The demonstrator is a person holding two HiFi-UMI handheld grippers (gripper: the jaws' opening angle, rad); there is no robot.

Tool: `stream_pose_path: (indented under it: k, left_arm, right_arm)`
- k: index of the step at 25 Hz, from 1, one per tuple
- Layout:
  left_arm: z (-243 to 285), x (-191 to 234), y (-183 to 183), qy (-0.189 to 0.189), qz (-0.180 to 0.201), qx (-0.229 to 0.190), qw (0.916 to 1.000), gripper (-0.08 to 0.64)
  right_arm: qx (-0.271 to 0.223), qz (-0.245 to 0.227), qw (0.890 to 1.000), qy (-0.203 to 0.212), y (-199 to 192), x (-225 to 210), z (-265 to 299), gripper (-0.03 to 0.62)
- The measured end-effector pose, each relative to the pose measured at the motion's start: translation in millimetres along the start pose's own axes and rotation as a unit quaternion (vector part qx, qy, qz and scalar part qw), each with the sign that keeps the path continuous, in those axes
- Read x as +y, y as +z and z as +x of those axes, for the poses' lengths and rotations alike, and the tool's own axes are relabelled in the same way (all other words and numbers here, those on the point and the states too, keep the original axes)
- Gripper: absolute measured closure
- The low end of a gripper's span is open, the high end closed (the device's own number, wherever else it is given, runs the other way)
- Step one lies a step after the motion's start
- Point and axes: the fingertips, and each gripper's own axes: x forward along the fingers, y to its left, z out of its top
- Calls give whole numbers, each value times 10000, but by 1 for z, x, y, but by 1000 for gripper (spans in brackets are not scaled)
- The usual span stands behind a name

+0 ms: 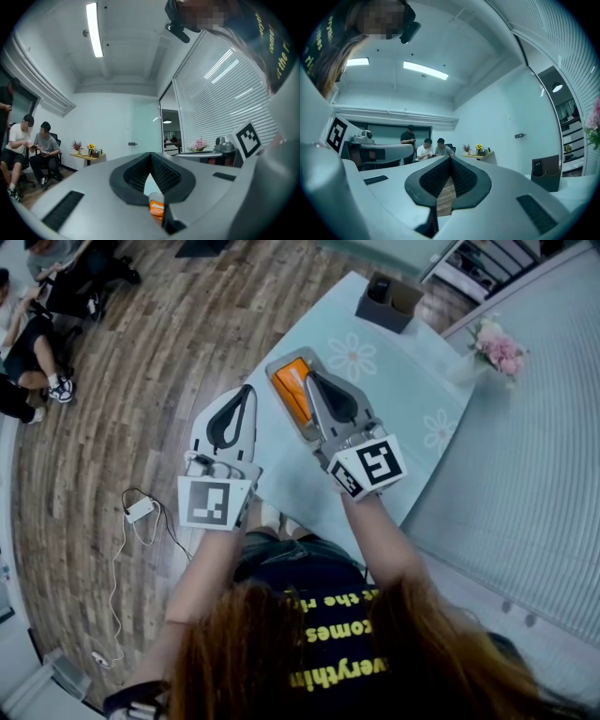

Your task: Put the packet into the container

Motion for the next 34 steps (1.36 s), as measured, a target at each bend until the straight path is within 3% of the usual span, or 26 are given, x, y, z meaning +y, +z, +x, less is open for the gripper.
stream_pose_path:
  k: [6,34]
  left_arm:
    - [-3,-4,1,-62,23,-46,10000,558]
    - [-3,-16,7,-124,45,-155,9998,558]
  right_arm:
    - [-70,-83,9998,173,11,14,-11,569]
    - [-234,-178,9995,120,26,21,-19,571]
